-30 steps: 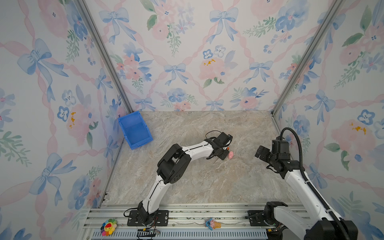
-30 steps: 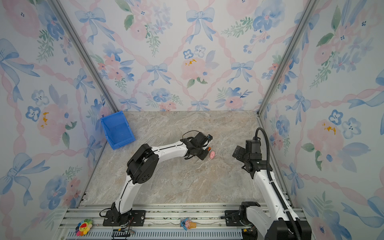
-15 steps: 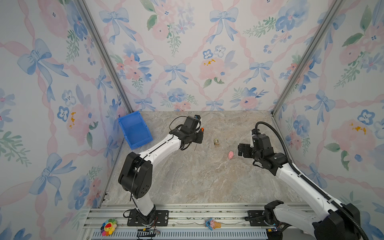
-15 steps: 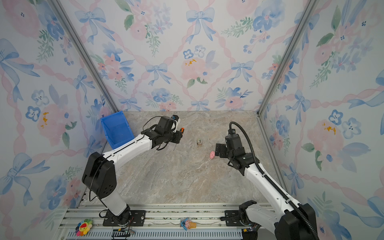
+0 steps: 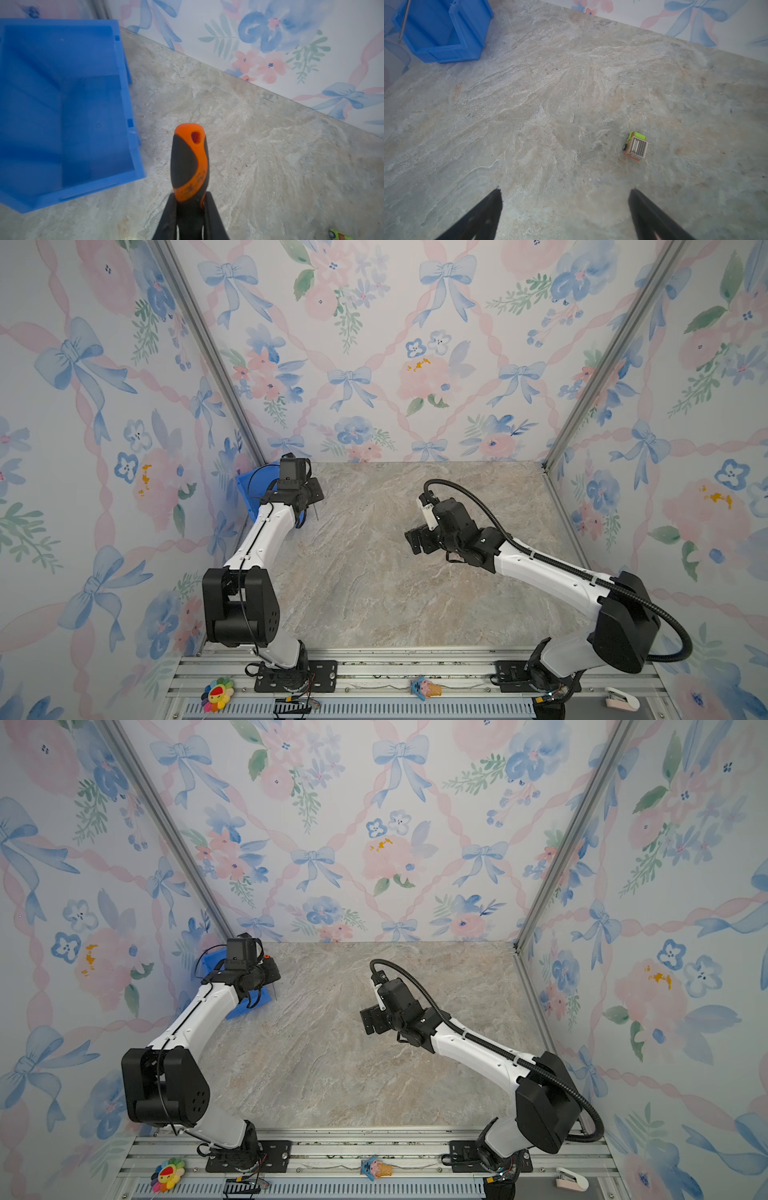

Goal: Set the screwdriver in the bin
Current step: 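Lift the screwdriver with the left gripper and carry it toward the blue bin, then lower the screwdriver into the blue bin with the left gripper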

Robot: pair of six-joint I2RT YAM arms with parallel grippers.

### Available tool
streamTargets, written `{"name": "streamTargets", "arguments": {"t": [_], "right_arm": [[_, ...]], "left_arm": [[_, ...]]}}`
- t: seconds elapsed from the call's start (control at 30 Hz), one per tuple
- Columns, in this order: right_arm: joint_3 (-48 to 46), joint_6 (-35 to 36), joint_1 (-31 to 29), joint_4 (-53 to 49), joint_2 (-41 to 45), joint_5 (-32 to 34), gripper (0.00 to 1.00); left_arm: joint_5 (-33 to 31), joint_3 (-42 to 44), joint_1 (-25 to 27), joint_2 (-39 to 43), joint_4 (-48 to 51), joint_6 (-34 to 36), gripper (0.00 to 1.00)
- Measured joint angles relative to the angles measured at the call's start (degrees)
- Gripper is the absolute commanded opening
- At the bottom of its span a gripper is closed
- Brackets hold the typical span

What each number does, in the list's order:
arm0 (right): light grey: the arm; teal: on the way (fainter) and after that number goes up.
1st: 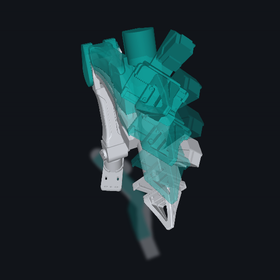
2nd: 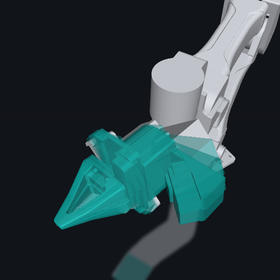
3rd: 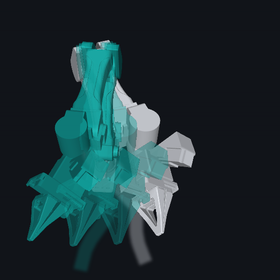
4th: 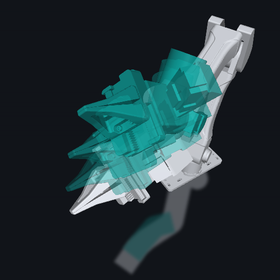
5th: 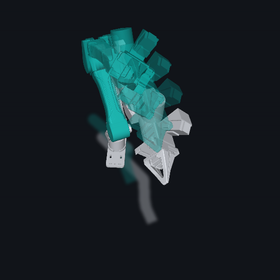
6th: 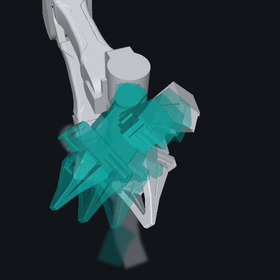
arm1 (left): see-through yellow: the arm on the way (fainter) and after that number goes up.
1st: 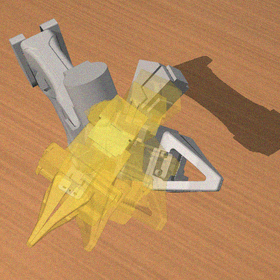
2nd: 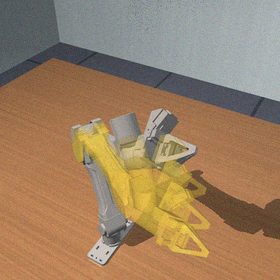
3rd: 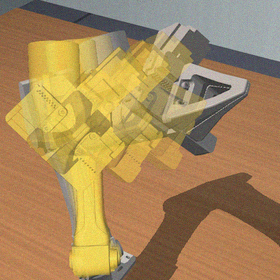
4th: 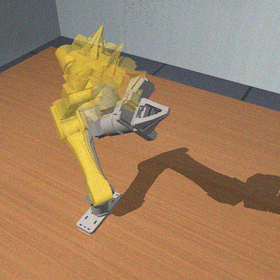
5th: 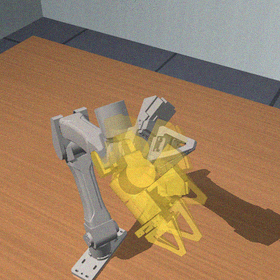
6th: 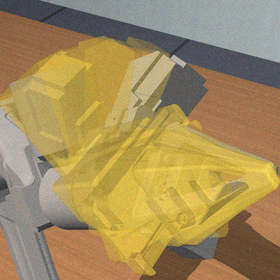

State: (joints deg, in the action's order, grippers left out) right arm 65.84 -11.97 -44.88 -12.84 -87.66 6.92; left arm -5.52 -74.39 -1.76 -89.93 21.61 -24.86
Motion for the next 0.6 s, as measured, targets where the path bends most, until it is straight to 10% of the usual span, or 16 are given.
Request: {"name": "streamTargets", "arguments": {"t": [0.6], "right_arm": [[4.9,-1.2,-0.1,4.3,-6.5,-5.9,0.97]], "left_arm": [[-4.7,-14.2,-11.4,-19.2,1.3,-1.4,0.0]]}}
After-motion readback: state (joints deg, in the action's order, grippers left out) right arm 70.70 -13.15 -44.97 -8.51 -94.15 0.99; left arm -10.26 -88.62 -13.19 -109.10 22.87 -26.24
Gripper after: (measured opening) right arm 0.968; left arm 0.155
